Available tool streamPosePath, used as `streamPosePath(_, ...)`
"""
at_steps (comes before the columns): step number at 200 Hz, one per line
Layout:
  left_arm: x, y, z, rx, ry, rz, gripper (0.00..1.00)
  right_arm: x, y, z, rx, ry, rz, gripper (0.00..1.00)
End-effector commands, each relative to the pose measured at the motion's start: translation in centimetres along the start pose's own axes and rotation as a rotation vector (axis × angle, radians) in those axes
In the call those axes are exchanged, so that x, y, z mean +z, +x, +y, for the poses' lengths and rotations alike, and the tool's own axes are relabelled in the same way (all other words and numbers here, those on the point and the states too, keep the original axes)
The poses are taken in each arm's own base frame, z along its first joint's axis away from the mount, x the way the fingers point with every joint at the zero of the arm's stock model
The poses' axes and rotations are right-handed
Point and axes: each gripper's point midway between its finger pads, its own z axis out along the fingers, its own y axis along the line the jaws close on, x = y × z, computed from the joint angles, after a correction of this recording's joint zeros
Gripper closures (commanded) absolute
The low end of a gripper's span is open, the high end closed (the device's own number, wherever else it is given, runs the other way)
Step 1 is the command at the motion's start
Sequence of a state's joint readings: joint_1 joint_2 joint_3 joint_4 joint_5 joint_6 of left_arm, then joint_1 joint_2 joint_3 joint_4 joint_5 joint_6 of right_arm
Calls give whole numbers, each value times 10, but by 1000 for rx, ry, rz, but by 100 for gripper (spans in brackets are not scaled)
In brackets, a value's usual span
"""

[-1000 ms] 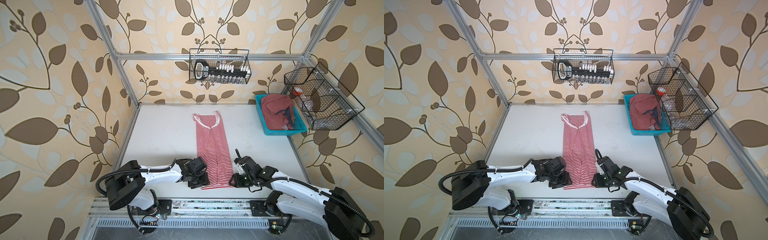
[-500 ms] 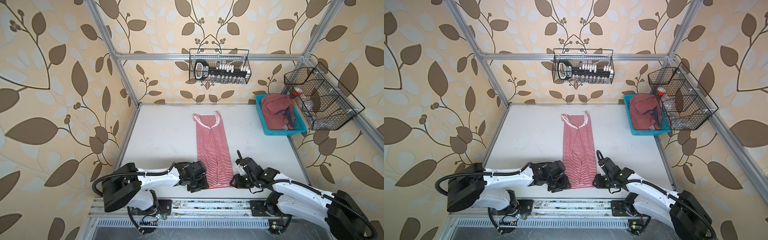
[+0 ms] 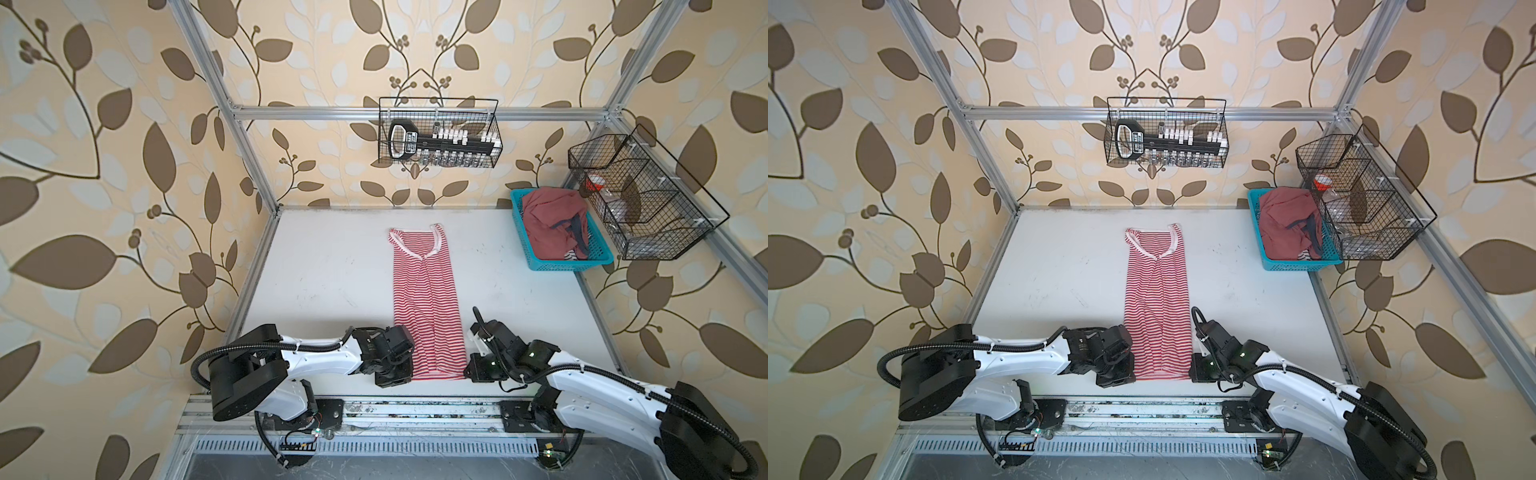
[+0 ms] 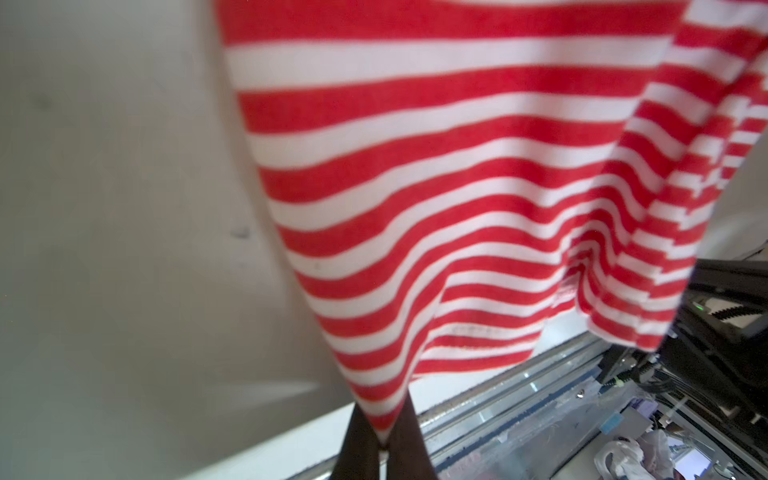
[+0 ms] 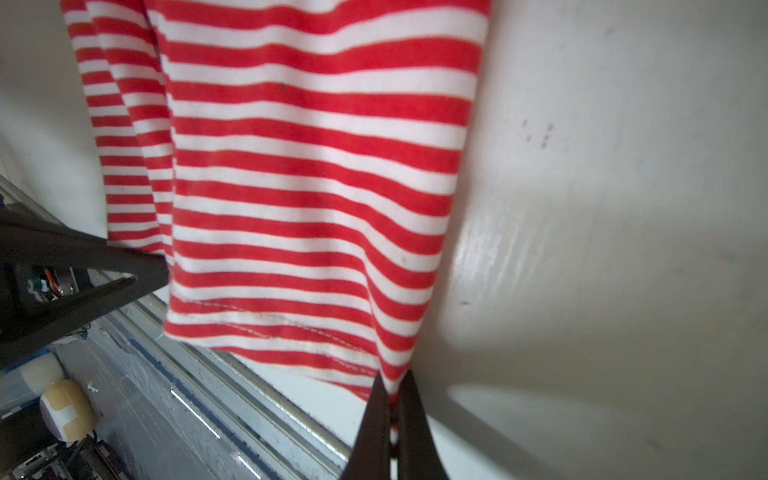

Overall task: Fold and stack the tank tops
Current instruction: 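Grasp the hem nearest the robot with both grippers and lift it, then fold the held hem with both grippers toward the straps farther away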

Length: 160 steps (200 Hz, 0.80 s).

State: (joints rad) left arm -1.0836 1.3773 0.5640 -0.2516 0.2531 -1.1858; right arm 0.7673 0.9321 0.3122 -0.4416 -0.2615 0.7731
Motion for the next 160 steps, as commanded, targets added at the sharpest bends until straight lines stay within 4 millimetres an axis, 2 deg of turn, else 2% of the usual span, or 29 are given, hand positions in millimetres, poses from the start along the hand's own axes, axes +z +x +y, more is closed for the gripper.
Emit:
streamPosePath(1, -5, 12, 61, -38, -216, 2, 100, -3, 12, -9, 26, 35, 11, 100)
streamPosePath(24, -15, 13, 53, -27, -184, -16, 100, -9, 13, 1, 21, 6, -13, 100)
streamPosePath(41, -29, 6, 41, -11, -156, -66, 100, -15, 9, 8, 10, -9, -37, 100)
streamPosePath(61, -52, -5, 24, 16, -131, -139, 100, -23, -1, 13, -6, 2, -69, 100)
streamPosePath(88, -78, -16, 11, 43, -136, -213, 100, -39, -21, 30, -53, 10, -116, 100)
streamPosePath(107, -87, -24, 2, 59, -120, -246, 100, -48, -34, 40, -83, 19, -136, 100)
streamPosePath(128, -90, -35, 2, 61, -131, -244, 100, -56, -49, 48, -104, 23, -157, 100)
streamPosePath(160, -101, -62, -9, 78, -113, -268, 100, -64, -71, 53, -124, 25, -182, 100)
